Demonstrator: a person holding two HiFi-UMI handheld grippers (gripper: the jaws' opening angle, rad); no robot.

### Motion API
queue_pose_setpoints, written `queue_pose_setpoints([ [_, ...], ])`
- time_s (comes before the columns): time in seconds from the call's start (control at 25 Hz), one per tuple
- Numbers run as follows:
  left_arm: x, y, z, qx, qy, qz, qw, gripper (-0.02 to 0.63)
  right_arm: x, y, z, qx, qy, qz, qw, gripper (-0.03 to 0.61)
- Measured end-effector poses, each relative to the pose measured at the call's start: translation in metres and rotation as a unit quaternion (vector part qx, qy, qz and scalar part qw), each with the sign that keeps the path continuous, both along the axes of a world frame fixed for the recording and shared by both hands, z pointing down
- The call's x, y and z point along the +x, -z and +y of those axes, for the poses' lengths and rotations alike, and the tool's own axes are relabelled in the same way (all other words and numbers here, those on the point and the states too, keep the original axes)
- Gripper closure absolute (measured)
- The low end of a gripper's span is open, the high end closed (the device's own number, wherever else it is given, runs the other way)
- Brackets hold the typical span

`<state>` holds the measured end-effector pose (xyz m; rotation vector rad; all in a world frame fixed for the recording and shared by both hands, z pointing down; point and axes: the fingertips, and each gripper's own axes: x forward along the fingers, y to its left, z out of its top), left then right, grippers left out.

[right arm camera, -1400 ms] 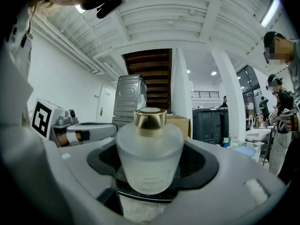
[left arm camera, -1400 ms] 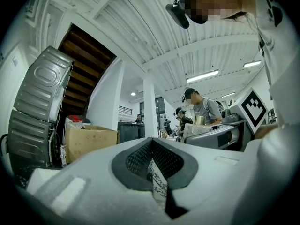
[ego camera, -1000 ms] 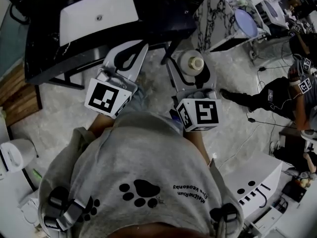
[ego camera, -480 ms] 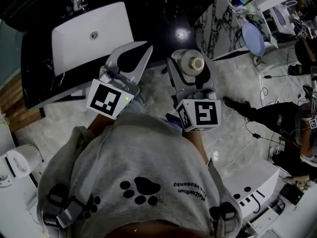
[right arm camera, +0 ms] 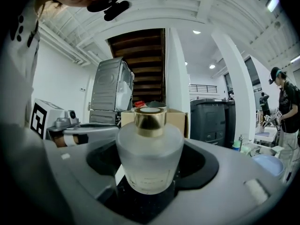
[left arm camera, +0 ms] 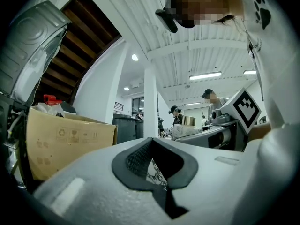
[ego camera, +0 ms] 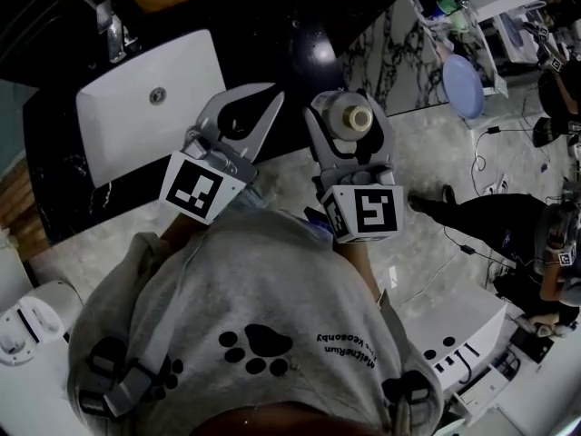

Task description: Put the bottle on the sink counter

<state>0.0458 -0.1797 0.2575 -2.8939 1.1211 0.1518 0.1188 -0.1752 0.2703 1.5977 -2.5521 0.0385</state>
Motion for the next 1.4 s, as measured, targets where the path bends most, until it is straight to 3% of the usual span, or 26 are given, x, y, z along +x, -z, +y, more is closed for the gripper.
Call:
queue_pose_setpoints([
  [0.36,-0.005,-0.004,-0.044,-0.012,0.004,0.007,0.9999,0.617,-0.009,0.001,-0.044,-0.008,0.012,0.005,1.000,0.242],
  [0.84,-0.020,-0.006,-0.052,-0.018,0.027,0.007,0.9994,0.617,-0.024,-0.001,-0.056,-0.014,0.033,0.008,0.999,0.242],
  [1.4,-0.021,-0.005,-0.079,-0.013,0.073,-0.005,0.9972,0.617,-0.036,-0.003,-0.092,0.002,0.112,0.025,0.993,0.243],
])
